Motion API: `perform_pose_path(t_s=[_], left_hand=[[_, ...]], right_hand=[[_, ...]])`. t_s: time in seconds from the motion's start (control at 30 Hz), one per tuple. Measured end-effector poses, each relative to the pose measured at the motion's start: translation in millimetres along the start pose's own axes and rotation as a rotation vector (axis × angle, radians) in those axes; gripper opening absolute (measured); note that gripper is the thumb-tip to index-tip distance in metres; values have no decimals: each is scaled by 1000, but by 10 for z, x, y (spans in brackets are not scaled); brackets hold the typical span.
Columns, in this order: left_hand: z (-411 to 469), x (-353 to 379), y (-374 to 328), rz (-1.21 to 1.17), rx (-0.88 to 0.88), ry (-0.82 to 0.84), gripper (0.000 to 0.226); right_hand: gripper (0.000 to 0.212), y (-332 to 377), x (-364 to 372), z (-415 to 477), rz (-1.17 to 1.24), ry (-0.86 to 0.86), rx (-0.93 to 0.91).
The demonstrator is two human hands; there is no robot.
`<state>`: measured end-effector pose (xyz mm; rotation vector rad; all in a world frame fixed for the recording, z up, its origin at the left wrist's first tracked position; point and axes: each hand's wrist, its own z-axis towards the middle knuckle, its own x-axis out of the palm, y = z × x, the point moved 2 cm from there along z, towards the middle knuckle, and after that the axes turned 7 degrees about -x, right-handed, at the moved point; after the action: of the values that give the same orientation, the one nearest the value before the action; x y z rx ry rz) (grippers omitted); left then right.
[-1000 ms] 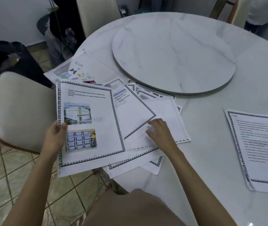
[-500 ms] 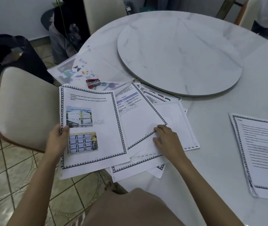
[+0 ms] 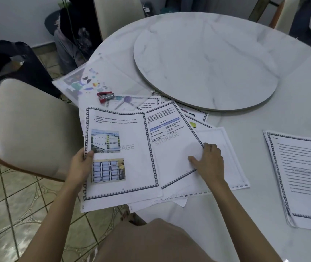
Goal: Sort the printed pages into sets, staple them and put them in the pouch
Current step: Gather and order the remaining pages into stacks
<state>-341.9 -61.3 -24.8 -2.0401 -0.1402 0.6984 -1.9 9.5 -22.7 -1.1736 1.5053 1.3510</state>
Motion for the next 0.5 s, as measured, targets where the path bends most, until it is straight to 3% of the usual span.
perform_pose_path(t_s=[0.3, 0.5], left_hand=[[-76, 142, 27, -24, -17, -11, 27], [-65, 132, 125, -47, -37, 26, 22]], right_hand=[[73, 7, -28, 110, 161, 73, 117], [78, 7, -82, 230, 124, 146, 186]])
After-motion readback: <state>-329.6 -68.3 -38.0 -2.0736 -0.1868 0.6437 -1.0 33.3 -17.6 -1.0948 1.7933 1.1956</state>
